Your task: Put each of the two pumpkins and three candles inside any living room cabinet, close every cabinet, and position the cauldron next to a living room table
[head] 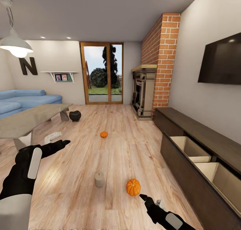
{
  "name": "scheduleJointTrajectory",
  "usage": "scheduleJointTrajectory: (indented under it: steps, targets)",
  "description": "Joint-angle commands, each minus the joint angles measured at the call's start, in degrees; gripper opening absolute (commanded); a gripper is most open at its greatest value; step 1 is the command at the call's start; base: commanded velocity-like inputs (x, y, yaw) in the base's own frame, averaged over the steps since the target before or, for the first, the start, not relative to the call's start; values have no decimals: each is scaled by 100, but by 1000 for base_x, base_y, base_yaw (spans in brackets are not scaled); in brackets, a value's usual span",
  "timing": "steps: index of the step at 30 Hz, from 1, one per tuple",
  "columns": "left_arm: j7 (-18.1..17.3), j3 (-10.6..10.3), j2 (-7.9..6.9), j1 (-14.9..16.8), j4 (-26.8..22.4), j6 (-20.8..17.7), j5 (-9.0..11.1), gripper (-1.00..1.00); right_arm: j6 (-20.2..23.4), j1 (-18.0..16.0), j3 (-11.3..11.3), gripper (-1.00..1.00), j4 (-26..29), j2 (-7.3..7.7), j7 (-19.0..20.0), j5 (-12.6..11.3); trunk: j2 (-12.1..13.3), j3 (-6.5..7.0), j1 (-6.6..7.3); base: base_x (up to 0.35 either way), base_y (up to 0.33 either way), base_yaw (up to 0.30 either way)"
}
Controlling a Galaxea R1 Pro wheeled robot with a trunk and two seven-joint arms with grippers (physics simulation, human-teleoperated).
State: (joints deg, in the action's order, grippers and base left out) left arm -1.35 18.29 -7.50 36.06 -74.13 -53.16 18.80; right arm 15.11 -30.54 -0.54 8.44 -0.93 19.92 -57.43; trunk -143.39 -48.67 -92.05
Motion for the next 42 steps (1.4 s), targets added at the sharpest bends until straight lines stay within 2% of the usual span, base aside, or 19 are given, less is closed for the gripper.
scheduleJointTrajectory:
  steps: [1, 9, 34, 42]
  targets:
    - [-14, 7, 1, 5, -4, -28, 1, 100, -10, -3, -6, 100, 0, 0, 10, -35, -5, -29, -1, 0, 0, 0]
    - [-14, 7, 9, -2, -131, -36, 1, 100, -174, -5, -9, 100, 4, 3, 58, -36, -15, -206, -22, 0, 0, 0]
    - [-14, 7, 12, -9, -346, -44, -1, 100, -175, -5, 3, 100, 0, 16, 55, -41, -49, -760, -86, 0, 0, 0]
    - [-14, 7, 12, -11, -380, -45, -6, 100, -150, -5, 216, 100, 0, 22, 63, -40, -60, -937, -107, 0, 0, 0]
